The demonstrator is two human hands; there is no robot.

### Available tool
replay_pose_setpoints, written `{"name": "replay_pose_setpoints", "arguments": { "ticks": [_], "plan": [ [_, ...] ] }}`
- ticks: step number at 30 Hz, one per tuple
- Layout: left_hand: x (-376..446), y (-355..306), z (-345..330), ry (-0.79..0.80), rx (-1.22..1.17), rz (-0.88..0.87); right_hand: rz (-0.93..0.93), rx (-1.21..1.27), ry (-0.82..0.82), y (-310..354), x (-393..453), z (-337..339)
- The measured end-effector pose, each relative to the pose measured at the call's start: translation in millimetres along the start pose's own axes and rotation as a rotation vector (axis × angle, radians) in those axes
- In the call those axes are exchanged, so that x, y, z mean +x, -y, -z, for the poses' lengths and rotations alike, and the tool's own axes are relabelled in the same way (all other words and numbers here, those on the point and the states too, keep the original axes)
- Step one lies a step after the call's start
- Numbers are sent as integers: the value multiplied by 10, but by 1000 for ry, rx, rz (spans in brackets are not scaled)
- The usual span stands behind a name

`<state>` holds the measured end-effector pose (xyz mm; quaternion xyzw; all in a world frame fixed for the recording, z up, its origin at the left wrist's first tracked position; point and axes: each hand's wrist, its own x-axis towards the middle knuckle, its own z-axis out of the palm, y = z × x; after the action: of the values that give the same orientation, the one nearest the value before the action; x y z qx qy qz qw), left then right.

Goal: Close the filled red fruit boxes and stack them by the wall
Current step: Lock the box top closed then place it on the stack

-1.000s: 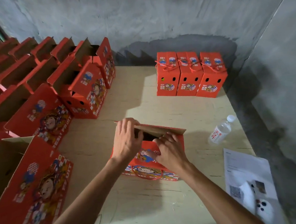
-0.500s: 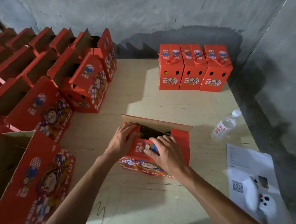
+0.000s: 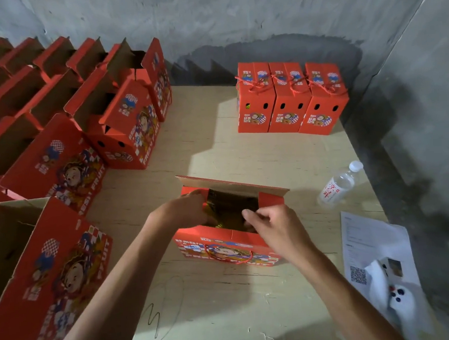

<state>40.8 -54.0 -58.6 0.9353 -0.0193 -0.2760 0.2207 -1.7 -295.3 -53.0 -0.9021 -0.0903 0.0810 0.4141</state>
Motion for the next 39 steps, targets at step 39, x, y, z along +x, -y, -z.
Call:
{"name": "replay_pose_setpoints", "arguments": {
  "ticks": [39],
  "plan": [
    [-321,468,21,43,-315,279,-360,-217,74,-768,430,305]
  ]
}}
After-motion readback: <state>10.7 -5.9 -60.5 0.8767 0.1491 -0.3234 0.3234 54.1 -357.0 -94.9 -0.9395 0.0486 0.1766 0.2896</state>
